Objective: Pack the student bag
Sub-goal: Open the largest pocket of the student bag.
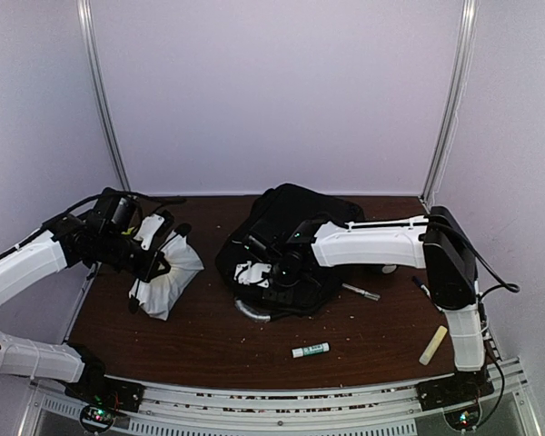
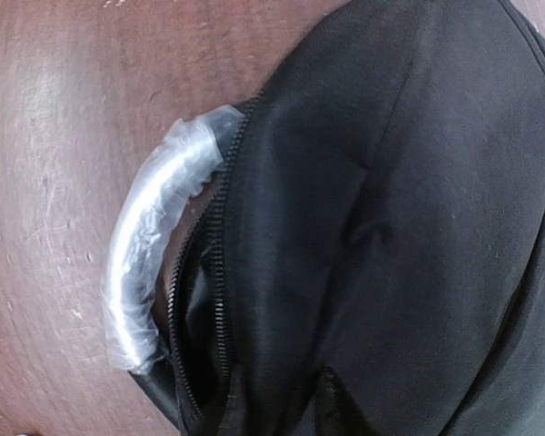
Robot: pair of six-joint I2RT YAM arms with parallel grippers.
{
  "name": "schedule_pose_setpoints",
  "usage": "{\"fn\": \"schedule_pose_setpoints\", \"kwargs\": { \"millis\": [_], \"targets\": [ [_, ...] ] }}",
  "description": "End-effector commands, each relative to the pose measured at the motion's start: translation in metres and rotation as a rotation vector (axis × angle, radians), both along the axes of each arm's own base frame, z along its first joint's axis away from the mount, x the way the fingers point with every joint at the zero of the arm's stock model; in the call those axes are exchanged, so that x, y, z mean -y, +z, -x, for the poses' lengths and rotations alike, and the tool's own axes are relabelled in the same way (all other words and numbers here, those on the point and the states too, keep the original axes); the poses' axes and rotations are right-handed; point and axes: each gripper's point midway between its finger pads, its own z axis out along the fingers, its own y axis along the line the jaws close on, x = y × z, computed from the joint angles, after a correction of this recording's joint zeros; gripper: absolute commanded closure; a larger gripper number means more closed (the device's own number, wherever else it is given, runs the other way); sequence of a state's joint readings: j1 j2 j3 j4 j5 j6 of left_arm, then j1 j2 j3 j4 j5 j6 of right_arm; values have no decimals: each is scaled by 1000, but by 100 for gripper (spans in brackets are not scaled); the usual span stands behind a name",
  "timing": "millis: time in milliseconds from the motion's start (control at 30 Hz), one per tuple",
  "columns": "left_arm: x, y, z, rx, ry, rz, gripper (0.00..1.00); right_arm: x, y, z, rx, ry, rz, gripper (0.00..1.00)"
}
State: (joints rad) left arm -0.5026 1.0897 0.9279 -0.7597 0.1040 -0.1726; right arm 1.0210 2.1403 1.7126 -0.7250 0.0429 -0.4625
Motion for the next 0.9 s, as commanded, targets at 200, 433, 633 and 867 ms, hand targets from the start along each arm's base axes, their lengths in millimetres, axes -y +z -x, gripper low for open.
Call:
{"fn": "schedule_pose_setpoints", "kwargs": {
  "millis": [200,433,633,867],
  "targets": [
    [42,25,0,28,-75,293,100,1,69,-22,89,-60,-85,100],
    [90,34,33,-100,-343,558,100,8,150,-38,75,-86,-250,100],
    [108,45,30,-117,-363,740,100,9,180,-41,67,-84,-331,100],
    [127,27,2,-144,-214,818,100,3,196,-45,54,-80,-379,100]
  ]
}}
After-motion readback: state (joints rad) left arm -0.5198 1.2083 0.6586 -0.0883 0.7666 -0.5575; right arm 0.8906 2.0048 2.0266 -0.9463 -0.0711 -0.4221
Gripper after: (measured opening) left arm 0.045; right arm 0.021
